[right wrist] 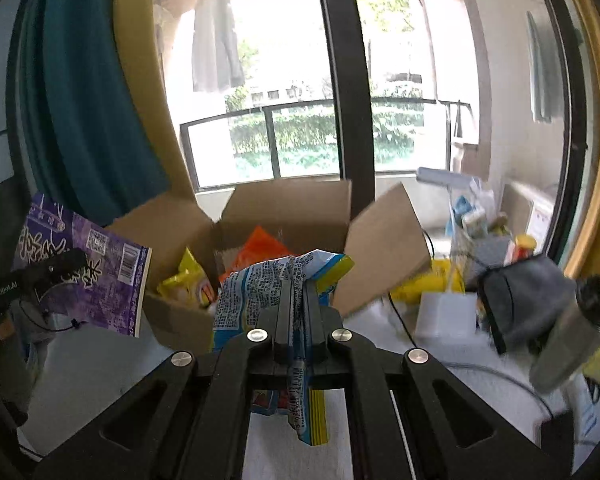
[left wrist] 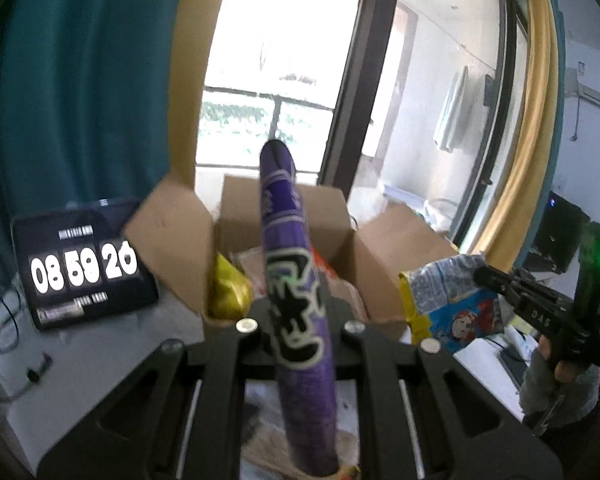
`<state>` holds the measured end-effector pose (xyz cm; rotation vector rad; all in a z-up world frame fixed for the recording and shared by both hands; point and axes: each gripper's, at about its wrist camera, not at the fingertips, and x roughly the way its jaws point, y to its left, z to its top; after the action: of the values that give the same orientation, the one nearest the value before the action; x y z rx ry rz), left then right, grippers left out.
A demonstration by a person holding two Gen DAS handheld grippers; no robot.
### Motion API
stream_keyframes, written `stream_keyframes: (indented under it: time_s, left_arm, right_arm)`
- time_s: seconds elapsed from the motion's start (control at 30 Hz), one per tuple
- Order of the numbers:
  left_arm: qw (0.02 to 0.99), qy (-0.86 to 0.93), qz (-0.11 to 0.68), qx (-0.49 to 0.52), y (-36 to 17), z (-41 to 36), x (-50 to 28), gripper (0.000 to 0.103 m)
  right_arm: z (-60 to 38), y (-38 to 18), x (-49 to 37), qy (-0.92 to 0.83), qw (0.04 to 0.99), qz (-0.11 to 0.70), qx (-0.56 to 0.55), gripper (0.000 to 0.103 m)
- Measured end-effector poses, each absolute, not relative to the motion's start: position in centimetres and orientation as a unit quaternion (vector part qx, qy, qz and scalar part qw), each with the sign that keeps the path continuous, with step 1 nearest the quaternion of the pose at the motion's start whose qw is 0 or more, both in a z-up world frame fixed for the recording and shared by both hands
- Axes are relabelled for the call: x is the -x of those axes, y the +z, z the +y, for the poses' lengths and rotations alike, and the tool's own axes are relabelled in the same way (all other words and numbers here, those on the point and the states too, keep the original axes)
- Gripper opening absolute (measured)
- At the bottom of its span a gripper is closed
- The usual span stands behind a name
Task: Organize snacks
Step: 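Carry the purple packet and blue cartoon packet over the box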
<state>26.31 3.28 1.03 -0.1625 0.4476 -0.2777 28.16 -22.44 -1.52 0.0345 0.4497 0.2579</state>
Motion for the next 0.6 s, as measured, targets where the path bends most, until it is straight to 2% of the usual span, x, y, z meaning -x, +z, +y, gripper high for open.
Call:
stream_keyframes:
  time_s: [0.3,0.6]
  left_arm:
    - [0.972,-0.127,0.19,0.059,3.1,3.8,-30.8,0.012]
    - [0.975,-0.119,0.186,0.04,2.6,4.3,-36.3,0.012]
  right_arm:
    - [-21.2,0.6,-32.3,0.124,0.973,0.197,0.004,0.004]
    - [-20.7,1.3,-37.4,0.095,0.977,0.19,0.013,0.004]
